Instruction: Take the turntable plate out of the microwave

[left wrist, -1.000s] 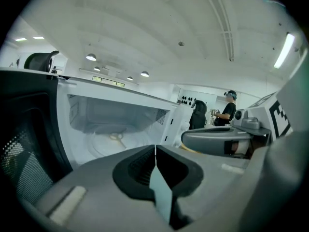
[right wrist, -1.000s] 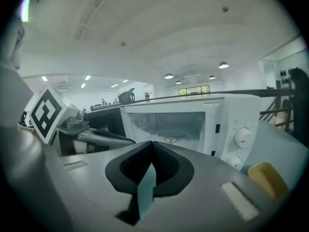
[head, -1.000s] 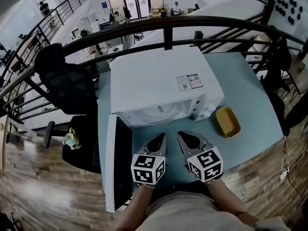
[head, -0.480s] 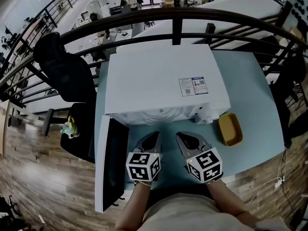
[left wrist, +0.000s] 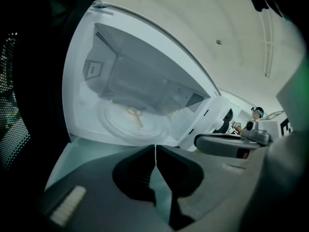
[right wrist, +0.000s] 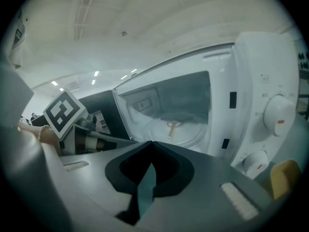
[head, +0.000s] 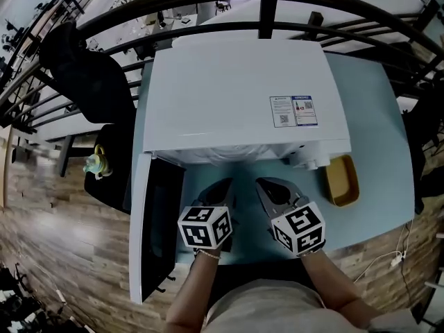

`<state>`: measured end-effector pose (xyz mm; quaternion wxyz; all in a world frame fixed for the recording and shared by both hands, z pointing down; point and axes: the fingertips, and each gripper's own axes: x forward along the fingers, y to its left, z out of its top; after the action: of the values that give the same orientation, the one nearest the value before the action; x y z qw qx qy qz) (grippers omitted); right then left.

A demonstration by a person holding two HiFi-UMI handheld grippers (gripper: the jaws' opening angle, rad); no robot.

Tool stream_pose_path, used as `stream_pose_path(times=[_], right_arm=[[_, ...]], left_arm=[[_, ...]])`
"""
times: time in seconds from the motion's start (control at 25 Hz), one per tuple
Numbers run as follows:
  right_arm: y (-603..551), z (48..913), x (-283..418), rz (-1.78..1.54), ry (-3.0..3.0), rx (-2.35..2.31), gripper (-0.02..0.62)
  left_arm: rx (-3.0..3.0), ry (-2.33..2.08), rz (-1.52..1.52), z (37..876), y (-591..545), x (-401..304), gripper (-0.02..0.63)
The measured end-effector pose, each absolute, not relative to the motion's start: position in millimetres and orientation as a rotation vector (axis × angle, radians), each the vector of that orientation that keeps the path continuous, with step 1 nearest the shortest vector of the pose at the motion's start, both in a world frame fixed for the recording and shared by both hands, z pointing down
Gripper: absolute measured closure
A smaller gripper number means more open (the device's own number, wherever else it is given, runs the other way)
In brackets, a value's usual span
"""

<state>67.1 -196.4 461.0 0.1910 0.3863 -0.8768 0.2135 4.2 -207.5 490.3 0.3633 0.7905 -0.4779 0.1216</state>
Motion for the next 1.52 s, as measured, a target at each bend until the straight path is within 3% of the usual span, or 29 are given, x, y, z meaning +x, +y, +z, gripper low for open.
stream_pose_path(times=[0.44, 0.76, 1.0, 1.36, 1.52], right_arm=[[-202, 489, 63, 0.655, -2.430, 1.051, 0.571], [-202, 498, 63, 0.672, -2.423, 1.043, 0.571], [-197, 509, 68, 0.698, -2.375, 1.055, 0.571], [-197, 510, 72, 0.712, -2.393, 1.058, 0.571], [-198, 509, 71, 0.712, -2.403, 1.050, 0.571]], left_arm=[[1.868, -1.250, 0.195, 522, -227, -8, 0.597], [1.797, -1.206, 0.054, 527, -240, -7, 0.553], [1.716, -1.130, -0.009, 539, -241, -5, 0.448], [1.630, -1.107, -0.143, 544, -257, -12, 0.446], [1.610, -1.107, -0.179, 544, -261, -12, 0.479]])
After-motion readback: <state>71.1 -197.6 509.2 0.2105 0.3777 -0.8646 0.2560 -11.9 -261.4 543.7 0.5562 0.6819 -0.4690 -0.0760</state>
